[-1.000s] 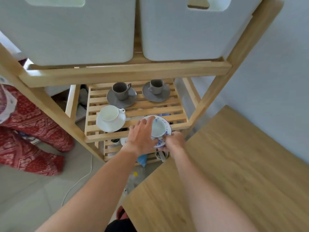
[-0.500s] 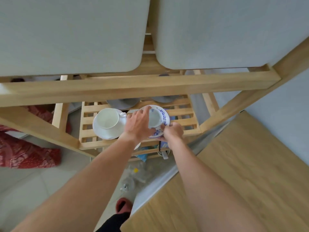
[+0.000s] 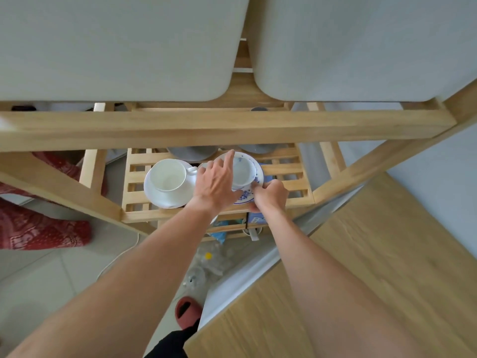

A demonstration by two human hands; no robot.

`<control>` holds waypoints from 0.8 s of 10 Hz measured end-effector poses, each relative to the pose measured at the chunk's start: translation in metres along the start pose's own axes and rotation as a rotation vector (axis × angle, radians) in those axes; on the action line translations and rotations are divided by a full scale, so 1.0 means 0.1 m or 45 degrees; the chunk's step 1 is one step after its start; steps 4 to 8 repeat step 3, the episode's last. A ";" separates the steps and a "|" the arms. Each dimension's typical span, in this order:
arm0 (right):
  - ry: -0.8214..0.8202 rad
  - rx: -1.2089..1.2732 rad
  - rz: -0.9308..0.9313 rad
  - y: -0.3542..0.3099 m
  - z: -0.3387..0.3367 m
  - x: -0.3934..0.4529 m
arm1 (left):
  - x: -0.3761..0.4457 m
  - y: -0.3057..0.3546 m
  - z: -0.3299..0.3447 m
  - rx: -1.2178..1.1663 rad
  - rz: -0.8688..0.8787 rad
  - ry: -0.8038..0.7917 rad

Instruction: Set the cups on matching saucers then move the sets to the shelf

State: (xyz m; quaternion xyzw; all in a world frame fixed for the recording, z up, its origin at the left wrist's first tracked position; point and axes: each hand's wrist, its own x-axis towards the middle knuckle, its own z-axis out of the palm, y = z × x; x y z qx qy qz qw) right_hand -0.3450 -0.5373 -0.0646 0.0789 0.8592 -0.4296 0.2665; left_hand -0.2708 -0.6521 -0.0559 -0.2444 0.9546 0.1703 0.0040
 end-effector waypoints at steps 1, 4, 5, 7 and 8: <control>0.080 -0.004 -0.062 0.02 0.00 -0.11 | -0.10 -0.02 0.00 -0.038 -0.013 -0.010; 0.221 -0.328 -0.352 0.22 -0.17 -0.45 | -0.33 -0.01 -0.10 0.018 0.057 0.061; 0.221 -0.328 -0.352 0.22 -0.17 -0.45 | -0.33 -0.01 -0.10 0.018 0.057 0.061; 0.221 -0.328 -0.352 0.22 -0.17 -0.45 | -0.33 -0.01 -0.10 0.018 0.057 0.061; 0.221 -0.328 -0.352 0.22 -0.17 -0.45 | -0.33 -0.01 -0.10 0.018 0.057 0.061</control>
